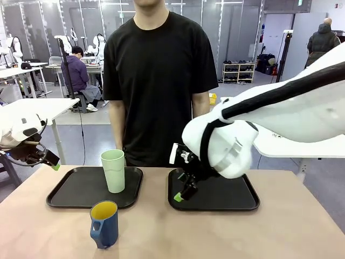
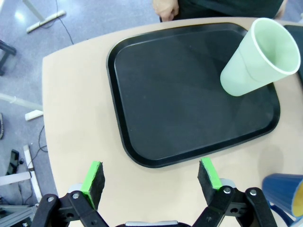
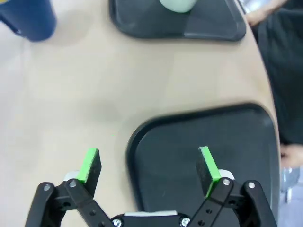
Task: Sort and store the cups by type.
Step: Pick up the Handle plastic cup and place it into the empty Flat Tray.
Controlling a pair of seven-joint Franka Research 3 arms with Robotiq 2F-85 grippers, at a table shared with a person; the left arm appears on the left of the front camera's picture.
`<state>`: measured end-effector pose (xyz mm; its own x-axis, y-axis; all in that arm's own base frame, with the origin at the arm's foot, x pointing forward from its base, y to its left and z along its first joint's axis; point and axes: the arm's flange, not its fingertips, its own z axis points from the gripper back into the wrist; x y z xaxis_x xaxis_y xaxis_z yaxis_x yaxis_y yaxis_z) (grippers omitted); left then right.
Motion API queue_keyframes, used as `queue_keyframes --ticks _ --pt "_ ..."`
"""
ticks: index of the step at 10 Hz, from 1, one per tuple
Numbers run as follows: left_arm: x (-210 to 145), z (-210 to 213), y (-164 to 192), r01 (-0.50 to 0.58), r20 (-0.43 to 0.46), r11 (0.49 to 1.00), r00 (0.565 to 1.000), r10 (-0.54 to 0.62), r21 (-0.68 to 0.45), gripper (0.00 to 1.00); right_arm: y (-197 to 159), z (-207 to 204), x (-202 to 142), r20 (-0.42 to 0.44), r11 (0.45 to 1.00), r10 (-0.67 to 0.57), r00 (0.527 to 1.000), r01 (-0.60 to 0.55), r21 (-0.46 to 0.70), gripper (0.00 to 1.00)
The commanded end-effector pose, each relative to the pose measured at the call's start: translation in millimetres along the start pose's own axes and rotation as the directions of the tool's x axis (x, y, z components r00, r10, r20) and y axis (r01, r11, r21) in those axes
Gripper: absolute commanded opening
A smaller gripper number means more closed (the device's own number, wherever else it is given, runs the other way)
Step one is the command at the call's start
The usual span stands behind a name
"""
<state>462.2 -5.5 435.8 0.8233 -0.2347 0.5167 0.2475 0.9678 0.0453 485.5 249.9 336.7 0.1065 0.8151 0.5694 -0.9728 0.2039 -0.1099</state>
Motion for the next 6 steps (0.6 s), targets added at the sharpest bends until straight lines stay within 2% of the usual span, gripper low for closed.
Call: queue_keyframes --ticks 1,3,4,5,6 --pt "0.1 0.4 2.2 -0.006 0.003 1.0 1.0 0.006 -0.009 1.0 27.8 44.7 1.0 -0.051 0.999 -0.05 0.997 0.05 -0.016 1.0" --pt "0.1 0.4 2.2 -0.006 0.003 1.0 1.0 0.006 -0.009 1.0 50.7 92.8 -7.8 -0.13 0.988 -0.134 0.982 0.123 -0.091 1.0" --pt "0.1 0.4 2.2 -0.006 0.003 1.0 1.0 0.006 -0.009 1.0 61.2 114.6 -16.6 -0.198 0.99 -0.121 0.973 0.104 -0.094 1.0" --pt "0.1 0.4 2.2 -0.006 0.003 1.0 1.0 0.006 -0.009 1.0 65.4 139.7 -30.6 -0.264 0.973 -0.197 0.944 0.156 -0.168 1.0" --pt "0.1 0.4 2.2 -0.006 0.003 1.0 1.0 0.006 -0.009 1.0 69.4 158.8 -39.0 -0.291 0.964 -0.23 0.929 0.178 -0.197 1.0"
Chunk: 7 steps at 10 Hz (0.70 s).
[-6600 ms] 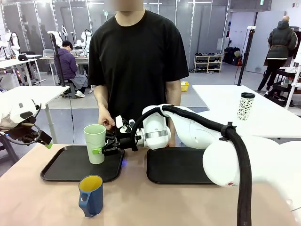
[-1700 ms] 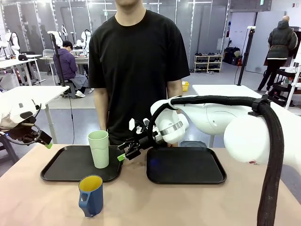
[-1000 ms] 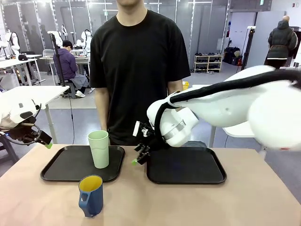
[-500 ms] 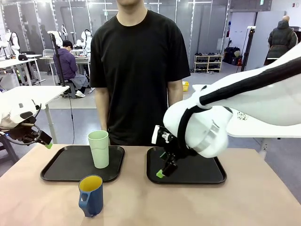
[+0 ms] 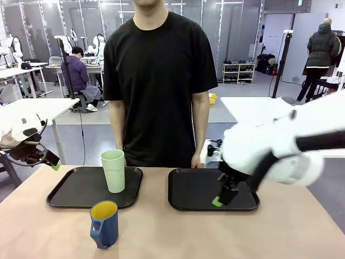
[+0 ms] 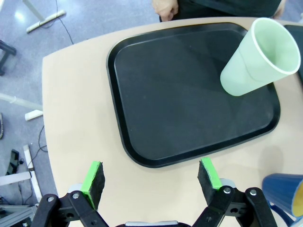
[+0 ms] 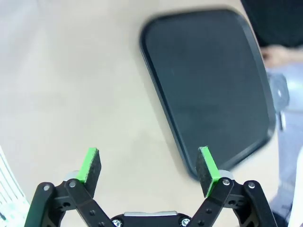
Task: Sort and store the cups by type.
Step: Pick up the Handle plastic cup and place it into the empty Flat Tray.
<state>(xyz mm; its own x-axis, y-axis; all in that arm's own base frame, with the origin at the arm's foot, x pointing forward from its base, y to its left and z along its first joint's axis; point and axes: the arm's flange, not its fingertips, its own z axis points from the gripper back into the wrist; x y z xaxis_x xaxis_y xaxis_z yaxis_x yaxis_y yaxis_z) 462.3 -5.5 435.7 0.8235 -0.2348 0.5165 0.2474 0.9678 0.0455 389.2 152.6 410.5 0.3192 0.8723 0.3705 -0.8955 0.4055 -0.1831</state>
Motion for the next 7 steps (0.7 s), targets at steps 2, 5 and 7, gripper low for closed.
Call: queue_keyframes --ticks 2,5,7 --pt "0.1 0.5 2.1 -0.006 0.004 1.0 1.0 0.006 -0.009 1.0 -3.7 55.9 -15.9 -0.223 1.0 -0.025 0.974 0.022 -0.015 1.0" --pt "0.1 0.5 2.1 -0.006 0.004 1.0 1.0 0.006 -0.009 1.0 -17.8 61.0 -32.6 -0.267 0.998 0.056 0.962 -0.046 0.041 1.0" --pt "0.1 0.5 2.1 -0.006 0.004 1.0 1.0 0.006 -0.009 1.0 -27.5 48.7 -38.3 -0.237 0.996 0.083 0.968 -0.07 0.061 1.0"
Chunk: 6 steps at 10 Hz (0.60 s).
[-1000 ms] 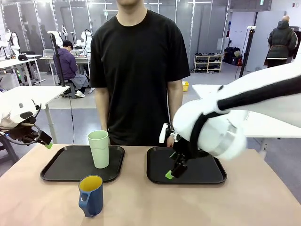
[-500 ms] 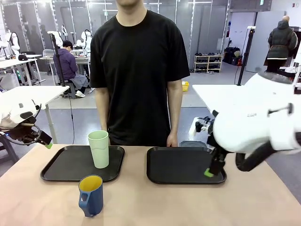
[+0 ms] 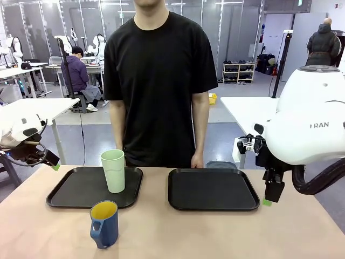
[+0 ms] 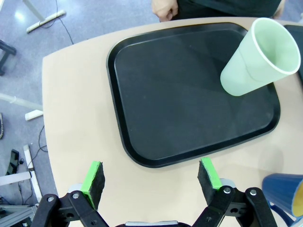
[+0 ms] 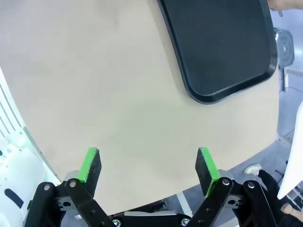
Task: Sort and store the cups by type.
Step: Pick up the Handle plastic cup and place it into the empty Flat Tray.
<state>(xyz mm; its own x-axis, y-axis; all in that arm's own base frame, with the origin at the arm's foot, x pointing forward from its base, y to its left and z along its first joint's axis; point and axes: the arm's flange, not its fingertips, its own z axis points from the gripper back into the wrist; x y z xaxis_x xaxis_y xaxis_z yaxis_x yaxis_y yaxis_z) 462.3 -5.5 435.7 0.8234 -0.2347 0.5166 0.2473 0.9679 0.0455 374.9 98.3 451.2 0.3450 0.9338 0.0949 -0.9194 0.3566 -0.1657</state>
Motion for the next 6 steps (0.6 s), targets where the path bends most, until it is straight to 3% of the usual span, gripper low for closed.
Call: queue_keyframes --ticks 1,6 --pt "0.1 0.5 2.1 -0.006 0.004 1.0 1.0 0.006 -0.009 1.0 2.7 5.1 -1.3 -0.012 1.0 -0.019 1.0 0.019 -0.014 1.0" --pt "0.1 0.5 2.1 -0.006 0.004 1.0 1.0 0.006 -0.009 1.0 2.7 5.1 -1.3 -0.012 1.0 -0.019 1.0 0.019 -0.014 1.0"
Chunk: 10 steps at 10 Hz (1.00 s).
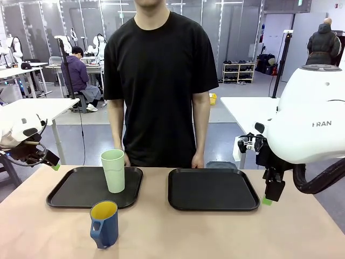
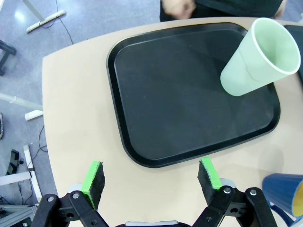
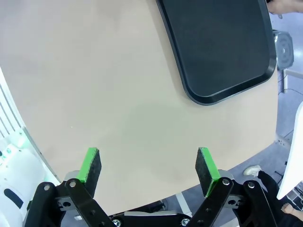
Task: Sort and store the cups by type.
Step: Pick up the Handle plastic cup and place it into the empty Flat Tray.
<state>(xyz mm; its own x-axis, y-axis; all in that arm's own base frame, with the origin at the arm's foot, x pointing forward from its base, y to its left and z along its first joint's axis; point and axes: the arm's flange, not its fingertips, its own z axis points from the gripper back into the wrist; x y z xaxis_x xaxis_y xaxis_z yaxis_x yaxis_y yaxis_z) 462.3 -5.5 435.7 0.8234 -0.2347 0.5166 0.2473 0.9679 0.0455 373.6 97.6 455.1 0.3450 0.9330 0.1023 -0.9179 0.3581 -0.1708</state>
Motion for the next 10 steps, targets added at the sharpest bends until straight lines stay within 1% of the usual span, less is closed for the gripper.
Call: queue_keyframes --ticks 1,10 --pt "0.1 0.5 2.1 -0.006 0.004 1.0 1.0 0.006 -0.009 1.0 2.4 1.1 -0.5 -0.019 1.0 -0.018 1.0 0.018 -0.009 1.0" --pt "0.1 0.5 2.1 -0.006 0.004 1.0 1.0 0.006 -0.009 1.0 2.4 1.1 -0.5 -0.019 1.0 -0.018 1.0 0.018 -0.009 1.0"
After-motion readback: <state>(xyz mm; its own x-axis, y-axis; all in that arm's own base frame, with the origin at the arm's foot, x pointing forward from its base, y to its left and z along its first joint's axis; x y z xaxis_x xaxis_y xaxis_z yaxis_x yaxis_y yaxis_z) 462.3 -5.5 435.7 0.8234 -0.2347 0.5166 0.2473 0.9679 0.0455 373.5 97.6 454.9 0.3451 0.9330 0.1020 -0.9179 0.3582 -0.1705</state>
